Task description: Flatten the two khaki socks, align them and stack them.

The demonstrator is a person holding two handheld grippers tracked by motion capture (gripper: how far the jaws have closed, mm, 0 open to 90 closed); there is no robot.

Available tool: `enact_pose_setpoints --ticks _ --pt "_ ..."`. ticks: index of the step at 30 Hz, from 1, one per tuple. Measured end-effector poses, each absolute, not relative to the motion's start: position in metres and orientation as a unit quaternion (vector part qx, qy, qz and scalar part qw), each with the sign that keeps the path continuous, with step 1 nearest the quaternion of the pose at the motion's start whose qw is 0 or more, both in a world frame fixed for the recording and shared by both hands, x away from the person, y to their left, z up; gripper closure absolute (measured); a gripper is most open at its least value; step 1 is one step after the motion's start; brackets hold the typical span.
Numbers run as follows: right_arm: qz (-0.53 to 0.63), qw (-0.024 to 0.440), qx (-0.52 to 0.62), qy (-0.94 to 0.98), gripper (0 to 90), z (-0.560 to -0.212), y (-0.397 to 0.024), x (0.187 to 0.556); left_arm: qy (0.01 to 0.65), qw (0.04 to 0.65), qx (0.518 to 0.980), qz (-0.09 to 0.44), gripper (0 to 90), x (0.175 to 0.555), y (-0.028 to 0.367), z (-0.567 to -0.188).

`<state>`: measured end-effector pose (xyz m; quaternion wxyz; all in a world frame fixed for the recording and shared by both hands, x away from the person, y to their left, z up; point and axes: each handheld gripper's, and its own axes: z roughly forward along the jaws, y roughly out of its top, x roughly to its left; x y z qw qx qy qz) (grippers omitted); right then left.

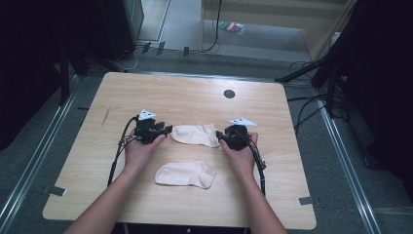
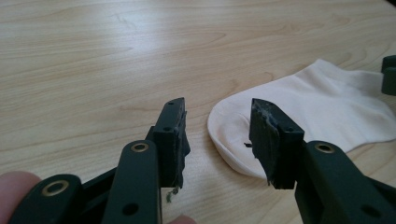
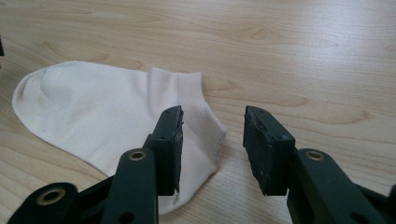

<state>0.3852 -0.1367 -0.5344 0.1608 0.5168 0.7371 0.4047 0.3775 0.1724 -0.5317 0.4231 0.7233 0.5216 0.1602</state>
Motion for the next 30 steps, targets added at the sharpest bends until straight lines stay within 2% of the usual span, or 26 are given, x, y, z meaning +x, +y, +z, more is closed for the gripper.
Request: enact_pose_setpoints --ticks 4,9,13,17,21,22,23,24,25,30 --pt "0.402 0.161 0.522 0.735 55.8 -0.537 -0.135 0.387 0.529 0.401 0.733 0.147 58.7 0.383 0.164 -0.537" --pt "0.401 0.155 0.527 0.733 57.2 -0.541 -0.133 0.389 0.526 0.38 0.746 0.15 61.3 0.383 0.157 -0.545" --pt "0.402 0.137 0.526 0.736 58.6 -0.544 -0.131 0.39 0.531 0.368 0.748 0.153 67.1 0.383 0.156 -0.543" --pt "0.396 0.146 0.524 0.74 66.3 -0.545 -0.128 0.389 0.528 0.367 0.749 0.156 69.9 0.384 0.153 -0.543" --pt "0.386 0.167 0.506 0.753 70.5 -0.546 -0.124 0.386 0.522 0.362 0.755 0.162 78.5 0.384 0.15 -0.543" --pt "0.38 0.181 0.501 0.756 75.4 -0.546 -0.123 0.385 0.521 0.363 0.755 0.161 82.7 0.384 0.15 -0.544" --pt "0.38 0.181 0.501 0.756 75.4 -0.546 -0.123 0.385 0.52 0.363 0.756 0.159 82.7 0.384 0.15 -0.543" --pt "0.379 0.188 0.503 0.754 82.3 -0.547 -0.125 0.384 0.519 0.365 0.757 0.154 86.9 0.384 0.15 -0.543" --pt "0.382 0.187 0.506 0.75 86.6 -0.547 -0.126 0.383 0.518 0.364 0.759 0.153 87.7 0.384 0.151 -0.543" --pt "0.394 0.154 0.531 0.735 88.8 -0.545 -0.133 0.381 0.507 0.379 0.76 0.145 89.4 0.377 0.157 -0.533"
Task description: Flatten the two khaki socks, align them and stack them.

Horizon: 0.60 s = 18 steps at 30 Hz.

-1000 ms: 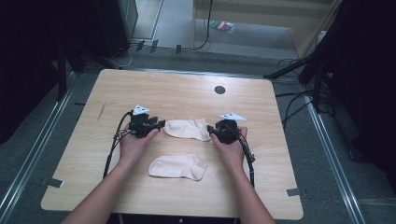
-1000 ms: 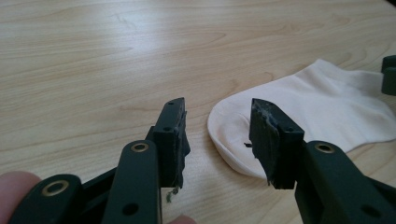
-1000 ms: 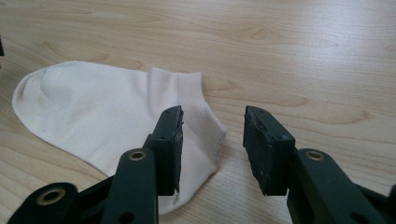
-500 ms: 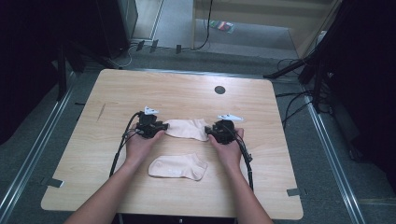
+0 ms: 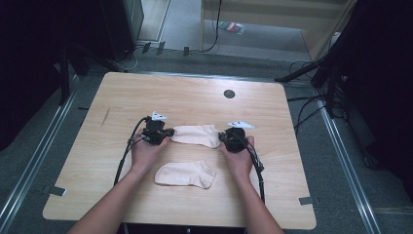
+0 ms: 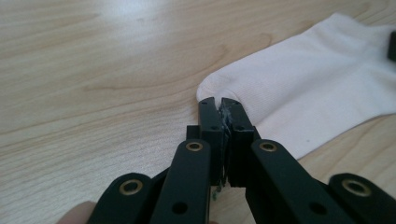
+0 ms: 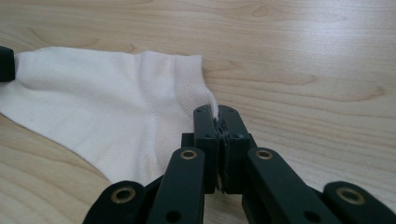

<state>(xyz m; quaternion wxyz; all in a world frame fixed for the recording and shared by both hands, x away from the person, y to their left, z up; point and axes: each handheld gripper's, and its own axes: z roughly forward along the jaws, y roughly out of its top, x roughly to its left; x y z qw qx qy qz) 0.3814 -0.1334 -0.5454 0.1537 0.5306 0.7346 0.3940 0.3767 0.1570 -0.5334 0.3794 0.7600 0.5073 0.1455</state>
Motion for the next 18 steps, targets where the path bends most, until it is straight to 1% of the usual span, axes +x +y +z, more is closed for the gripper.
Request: enact_pose_setpoints --ticks 3,8,13,18 --pt "0.4 0.15 0.525 0.736 88.9 -0.543 -0.134 0.379 0.501 0.388 0.759 0.151 89.7 0.372 0.159 -0.527" --pt "0.431 0.149 0.516 0.726 89.0 -0.522 -0.139 0.366 0.483 0.418 0.756 0.147 90.0 0.354 0.168 -0.506" --pt "0.441 0.144 0.508 0.726 89.0 -0.51 -0.139 0.355 0.474 0.428 0.754 0.155 90.0 0.339 0.176 -0.499" --pt "0.455 0.133 0.495 0.728 89.1 -0.494 -0.137 0.335 0.474 0.437 0.748 0.156 89.9 0.321 0.184 -0.497"
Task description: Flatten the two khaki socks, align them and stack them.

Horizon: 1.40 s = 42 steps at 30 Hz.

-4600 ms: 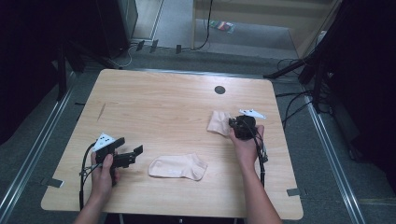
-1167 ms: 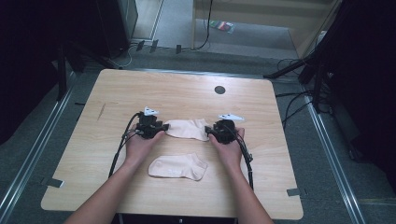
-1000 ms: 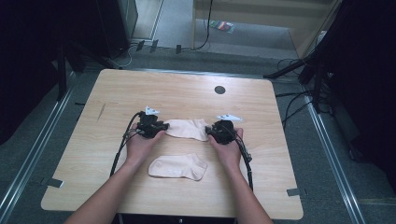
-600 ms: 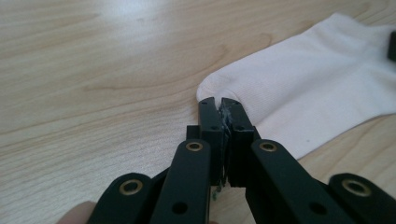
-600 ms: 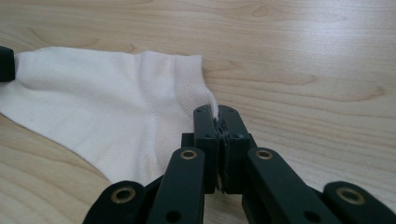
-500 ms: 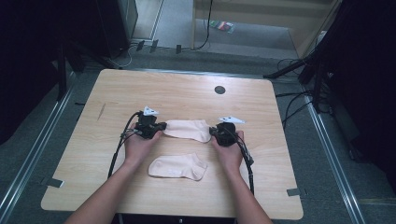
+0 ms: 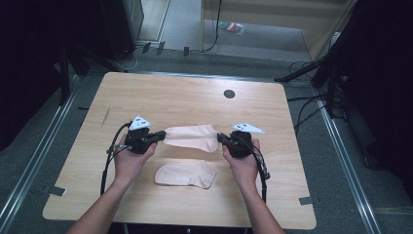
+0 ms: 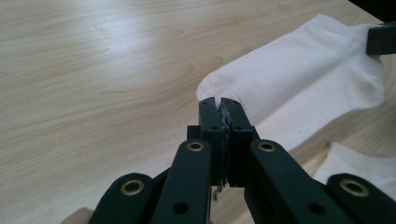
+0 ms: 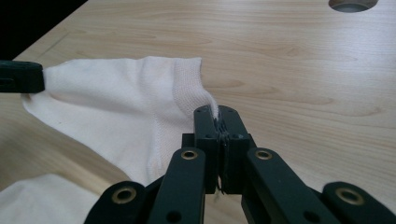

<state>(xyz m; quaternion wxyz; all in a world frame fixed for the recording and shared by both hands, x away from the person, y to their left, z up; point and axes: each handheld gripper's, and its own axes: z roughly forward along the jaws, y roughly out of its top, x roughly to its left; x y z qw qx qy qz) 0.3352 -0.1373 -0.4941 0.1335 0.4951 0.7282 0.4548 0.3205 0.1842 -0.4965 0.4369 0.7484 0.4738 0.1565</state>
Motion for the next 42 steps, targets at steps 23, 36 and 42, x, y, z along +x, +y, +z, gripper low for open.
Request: enact_pose_setpoints --ticks 23,36,42 --pt "0.44 0.095 0.464 0.763 89.3 -0.504 -0.133 0.262 0.455 0.439 0.762 0.138 90.0 0.229 0.205 -0.506" --pt "0.421 0.102 0.468 0.77 89.7 -0.519 -0.139 0.253 0.448 0.41 0.781 0.143 90.0 0.221 0.202 -0.523" --pt "0.423 0.089 0.468 0.771 89.6 -0.522 -0.138 0.254 0.439 0.407 0.788 0.146 89.9 0.22 0.195 -0.526"
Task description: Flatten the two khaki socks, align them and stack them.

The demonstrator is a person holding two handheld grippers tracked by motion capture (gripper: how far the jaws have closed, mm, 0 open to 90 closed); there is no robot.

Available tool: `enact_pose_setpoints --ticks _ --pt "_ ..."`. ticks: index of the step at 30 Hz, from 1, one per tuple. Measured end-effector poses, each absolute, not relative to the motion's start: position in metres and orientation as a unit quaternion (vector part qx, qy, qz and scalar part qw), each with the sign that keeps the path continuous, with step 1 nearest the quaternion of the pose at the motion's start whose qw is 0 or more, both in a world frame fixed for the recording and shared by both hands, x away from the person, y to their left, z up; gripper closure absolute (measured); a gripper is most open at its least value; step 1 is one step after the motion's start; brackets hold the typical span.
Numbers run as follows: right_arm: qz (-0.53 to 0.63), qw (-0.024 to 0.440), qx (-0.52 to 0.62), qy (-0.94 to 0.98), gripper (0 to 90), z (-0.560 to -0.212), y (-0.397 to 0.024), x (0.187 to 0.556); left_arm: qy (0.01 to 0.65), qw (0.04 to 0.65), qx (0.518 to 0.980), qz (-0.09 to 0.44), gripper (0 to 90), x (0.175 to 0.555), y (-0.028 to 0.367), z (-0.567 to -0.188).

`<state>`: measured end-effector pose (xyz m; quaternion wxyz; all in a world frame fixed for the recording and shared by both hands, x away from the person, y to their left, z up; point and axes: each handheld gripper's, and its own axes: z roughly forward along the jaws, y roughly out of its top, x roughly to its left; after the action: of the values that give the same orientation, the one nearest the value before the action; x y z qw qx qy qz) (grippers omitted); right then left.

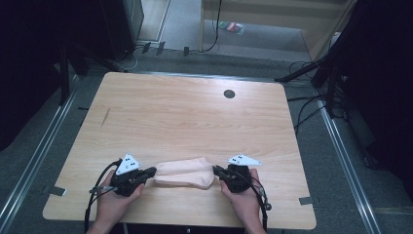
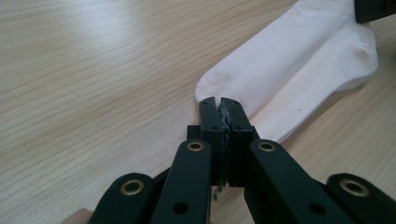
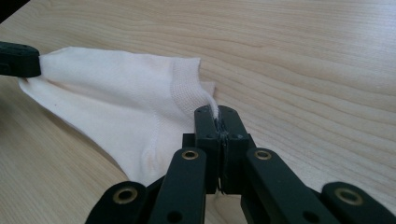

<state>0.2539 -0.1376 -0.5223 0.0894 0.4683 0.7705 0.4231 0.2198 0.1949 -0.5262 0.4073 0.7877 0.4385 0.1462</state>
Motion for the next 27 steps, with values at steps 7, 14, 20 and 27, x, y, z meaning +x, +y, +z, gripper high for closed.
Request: enact_pose_setpoints --ticks 7,14,20,27 --pt "0.421 0.084 0.466 0.773 89.5 -0.527 -0.136 0.256 0.436 0.399 0.795 0.134 89.7 0.221 0.192 -0.531" --pt "0.415 0.084 0.465 0.777 89.4 -0.532 -0.132 0.257 0.438 0.395 0.797 0.131 89.7 0.222 0.192 -0.535" --pt "0.406 0.089 0.467 0.78 89.4 -0.536 -0.13 0.258 0.434 0.389 0.802 0.134 89.6 0.223 0.189 -0.539" --pt "0.402 0.087 0.47 0.781 89.4 -0.541 -0.13 0.259 0.433 0.387 0.802 0.137 89.4 0.224 0.188 -0.542"
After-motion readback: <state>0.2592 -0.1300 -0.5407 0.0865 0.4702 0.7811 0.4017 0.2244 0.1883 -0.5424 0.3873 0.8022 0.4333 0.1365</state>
